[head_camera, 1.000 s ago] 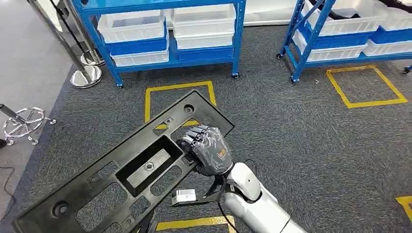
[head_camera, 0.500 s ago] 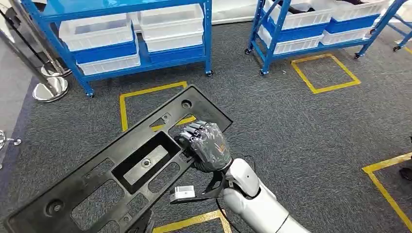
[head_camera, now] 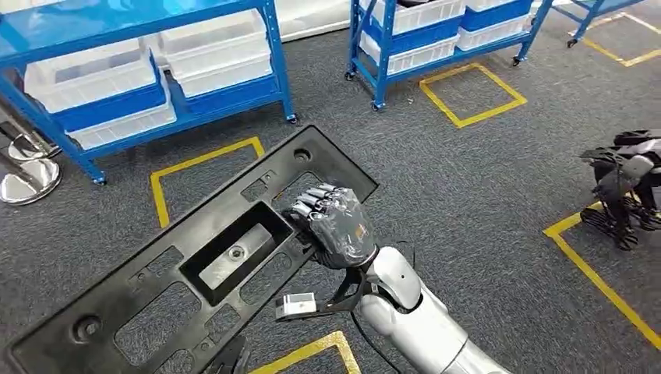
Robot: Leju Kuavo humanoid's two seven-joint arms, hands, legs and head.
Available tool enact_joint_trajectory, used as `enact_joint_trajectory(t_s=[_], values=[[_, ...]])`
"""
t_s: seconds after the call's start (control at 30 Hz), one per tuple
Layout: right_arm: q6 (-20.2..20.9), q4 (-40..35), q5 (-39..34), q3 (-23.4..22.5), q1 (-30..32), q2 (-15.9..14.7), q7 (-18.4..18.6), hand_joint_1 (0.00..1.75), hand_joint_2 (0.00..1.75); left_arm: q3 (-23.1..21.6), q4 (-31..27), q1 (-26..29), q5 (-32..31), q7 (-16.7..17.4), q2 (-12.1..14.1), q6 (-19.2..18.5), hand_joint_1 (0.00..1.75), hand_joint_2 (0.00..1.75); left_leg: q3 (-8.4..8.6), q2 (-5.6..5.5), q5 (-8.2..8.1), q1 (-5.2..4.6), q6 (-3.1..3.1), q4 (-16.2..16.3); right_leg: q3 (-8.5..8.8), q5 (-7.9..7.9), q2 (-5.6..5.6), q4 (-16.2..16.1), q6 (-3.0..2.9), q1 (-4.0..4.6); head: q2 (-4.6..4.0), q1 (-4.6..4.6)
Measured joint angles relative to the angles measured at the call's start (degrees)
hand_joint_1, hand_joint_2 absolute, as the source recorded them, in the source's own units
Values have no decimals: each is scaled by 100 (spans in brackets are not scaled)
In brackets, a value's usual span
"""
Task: Take the parts from the cabinet and place them on the table.
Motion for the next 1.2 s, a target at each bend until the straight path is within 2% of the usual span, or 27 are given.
enact_joint_trajectory(t_s=[0.03,0.07,0.1,0.13,0.2,0.27,0.3,0.33,0.4,0.43,0.47,0.5,0.57,0.6,0.63,0.67,0.77,0.8,0.83,0.87,0.93,0.97,1.0,1.07,1.1,1.13,1.2], values=[[0,-2,7,0,-25,2,0,175,175,0,0,-9,22,-15,7,0,0,0,250,-38,294,-8,49,-518,7,11,97,2,9,8,0,2],[0,-18,15,0,-54,4,0,175,175,0,0,-22,37,-28,13,2,0,0,491,-171,540,-19,105,-1022,14,20,162,1,21,12,0,0],[0,-41,17,-2,-91,9,0,175,175,2,0,-33,42,-39,42,11,0,0,636,-505,581,-17,181,-1377,-1,34,195,-4,33,-15,0,9],[2,-46,22,-4,-136,13,0,175,175,2,0,-37,44,-52,51,26,0,0,675,-540,570,-10,203,-1486,-30,55,265,4,68,1,0,2],[4,-70,41,-9,-164,33,0,175,175,2,0,-42,46,-63,53,50,0,0,691,-447,569,-52,220,-1491,-70,108,387,-36,152,-64,0,2],[9,-127,90,-53,-193,20,2,175,175,2,0,-53,55,-79,50,72,0,0,751,-306,679,-5,274,-1665,-62,154,472,-82,244,-16,0,0],[20,-159,122,-85,-219,11,13,175,175,0,0,-62,44,-90,48,72,0,0,792,-216,718,2,284,-1728,-115,70,163,16,231,10,0,6],[44,-171,138,-92,-285,9,24,175,175,2,0,-63,44,-101,48,72,0,0,791,-154,737,0,322,-1758,-249,-136,-60,279,227,30,0,5],[46,-190,140,-118,-366,4,55,175,175,2,0,-38,44,-101,51,72,0,0,775,26,730,-22,326,-1751,-661,-587,-231,1156,248,19,0,0],[50,-190,164,-129,-366,0,63,175,175,2,0,-25,46,-101,53,72,0,0,770,108,723,-23,326,-1747,-821,-701,-254,1500,264,4,0,7],[72,-190,218,-133,-366,-17,76,175,175,2,0,-19,46,-101,53,72,0,0,763,195,718,-22,321,-1737,-864,-669,-269,1605,286,-16,0,2],[96,-190,288,-135,-384,-35,109,175,175,2,0,-19,44,-101,51,68,0,0,759,266,706,-16,305,-1716,-740,-509,-298,1404,301,-33,0,5],[173,-241,385,-142,-478,-63,193,175,175,0,0,-22,42,-107,40,70,0,0,755,406,643,-2,253,-1636,-185,-71,-456,464,321,-64,0,4],[201,-280,393,-153,-549,-77,232,175,175,0,0,-22,44,-114,37,79,0,0,748,460,592,-4,211,-1566,36,-27,-691,37,321,-60,0,7],[225,-299,396,-160,-623,-85,256,175,175,2,0,-31,42,-116,42,87,0,0,710,506,537,-71,158,-1500,34,-78,-780,36,251,1,0,2],[238,-328,396,-173,-665,-94,265,175,175,2,0,-23,42,-116,42,87,0,0,709,533,524,-70,135,-1486,14,-73,-651,50,189,-15,0,0],[251,-350,413,-208,-713,-131,293,175,175,0,0,-35,42,-120,35,90,0,0,751,687,494,-47,96,-1477,-10,-51,-473,32,110,-12,0,2],[254,-374,437,-210,-724,-140,293,175,175,0,0,-37,46,-122,33,90,0,0,725,526,395,-11,52,-1399,-1,-42,-424,21,83,-35,0,4],[273,-389,457,-210,-757,-142,293,175,175,0,0,-35,48,-133,33,90,0,0,631,288,202,0,38,-1163,-8,-33,-375,21,55,-42,0,-2],[310,-394,476,-206,-792,-140,306,175,175,0,0,-28,57,-133,33,90,0,0,444,130,-42,2,26,-728,-18,-25,-315,21,35,-42,0,2],[378,-393,483,-205,-823,-146,319,175,175,0,0,-11,64,-135,33,101,0,0,33,21,-373,1,23,147,-28,-20,-173,22,25,-25,0,2],[389,-391,492,-203,-822,-151,323,175,175,0,0,-1,70,-138,33,105,0,0,-90,11,-378,0,36,367,-29,-16,-96,23,19,-14,0,0],[400,-387,494,-199,-822,-160,323,175,175,0,0,0,90,-140,33,109,0,0,-67,6,-239,-2,60,266,-24,-14,-19,24,19,-9,0,0],[413,-387,496,-192,-827,-173,323,175,175,2,0,-5,105,-146,33,129,0,0,307,-81,328,-4,131,-605,-3,-9,139,25,25,-3,0,0],[426,-385,494,-192,-839,-173,323,175,175,2,0,-5,107,-146,33,136,0,0,532,-268,600,-4,173,-1127,7,-4,205,24,33,-7,0,2],[435,-376,496,-192,-856,-175,323,175,175,2,0,-1,109,-144,35,140,0,0,612,-566,556,4,206,-1303,-21,14,251,22,64,-12,0,7],[448,-345,494,-184,-867,-179,323,175,175,2,0,7,107,-142,33,144,0,0,630,-482,550,-25,223,-1413,-100,67,379,20,149,-58,0,-2]])
